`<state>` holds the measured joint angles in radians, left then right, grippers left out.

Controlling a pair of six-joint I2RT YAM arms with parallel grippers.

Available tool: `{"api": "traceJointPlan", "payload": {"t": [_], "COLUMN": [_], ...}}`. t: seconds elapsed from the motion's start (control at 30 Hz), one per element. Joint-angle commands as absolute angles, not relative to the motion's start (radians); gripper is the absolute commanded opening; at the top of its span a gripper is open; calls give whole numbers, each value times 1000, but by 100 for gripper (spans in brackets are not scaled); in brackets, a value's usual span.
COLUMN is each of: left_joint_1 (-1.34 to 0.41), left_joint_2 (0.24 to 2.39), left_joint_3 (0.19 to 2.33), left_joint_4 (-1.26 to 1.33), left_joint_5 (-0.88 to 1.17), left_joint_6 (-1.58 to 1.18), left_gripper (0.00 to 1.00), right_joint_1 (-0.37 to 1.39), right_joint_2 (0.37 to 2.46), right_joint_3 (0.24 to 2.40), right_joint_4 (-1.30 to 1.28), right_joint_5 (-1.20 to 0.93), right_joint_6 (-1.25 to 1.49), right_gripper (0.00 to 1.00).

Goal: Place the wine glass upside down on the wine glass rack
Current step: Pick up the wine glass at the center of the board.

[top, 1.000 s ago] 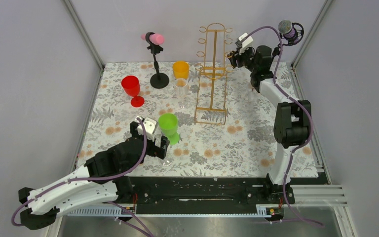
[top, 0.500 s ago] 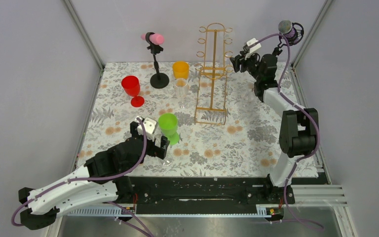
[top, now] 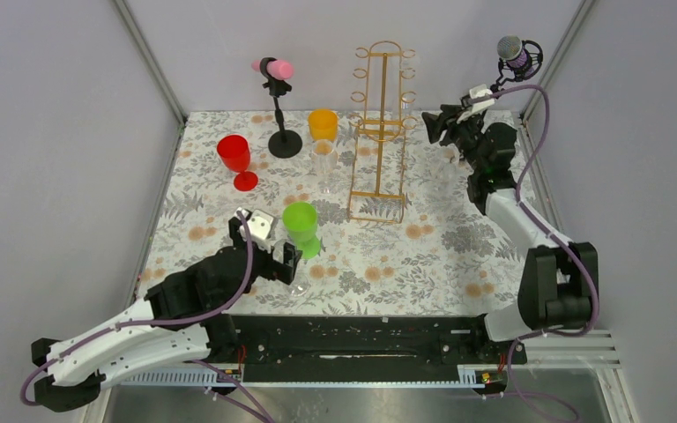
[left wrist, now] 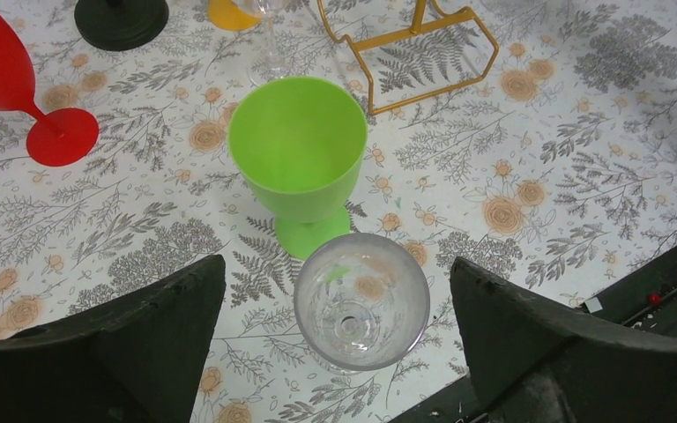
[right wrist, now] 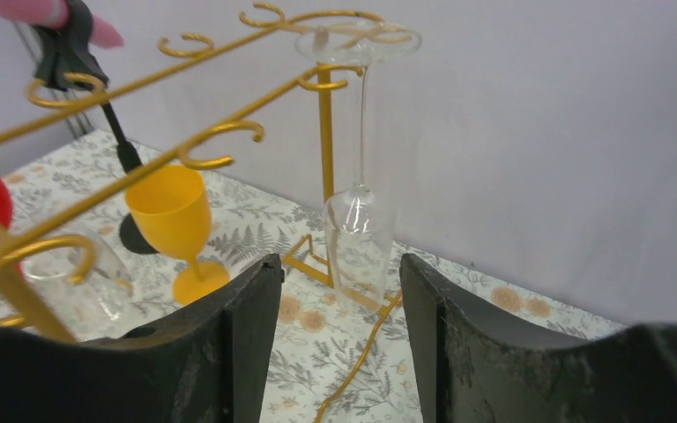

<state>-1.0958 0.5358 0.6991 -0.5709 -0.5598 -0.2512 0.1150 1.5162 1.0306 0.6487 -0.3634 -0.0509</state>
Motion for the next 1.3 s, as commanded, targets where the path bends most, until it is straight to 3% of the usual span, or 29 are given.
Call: {"api": "traceJointPlan", "payload": {"t": [0.0, 0.3, 0.67, 0.93, 1.27], "left_joint_1": [-1091, -1091, -1091, -1091, -1091], "left_joint_2": [510, 509, 523, 524, 510], "left_joint_3": [732, 805, 933, 981, 962], "left_joint_4": [-513, -546, -632, -720, -795], "left_joint_5": [-553, -549, -510, -517, -540], "left_joint_6": [-239, -225, -266, -339, -456], "left_gripper": [99, 99, 99, 99, 89], "right_joint_1": [112, 112, 112, 112, 112], "right_joint_2": [1345, 1113, 1107, 1164, 1143], "right_joint_3": [956, 971, 1151, 1232, 1158], "right_joint_4": [636, 143, -417, -537, -531], "right_joint_5": [-289, -12, 122, 117, 81], "right_joint_6": [73, 154, 338, 405, 470], "right_gripper": [60, 60, 53, 51, 51]}}
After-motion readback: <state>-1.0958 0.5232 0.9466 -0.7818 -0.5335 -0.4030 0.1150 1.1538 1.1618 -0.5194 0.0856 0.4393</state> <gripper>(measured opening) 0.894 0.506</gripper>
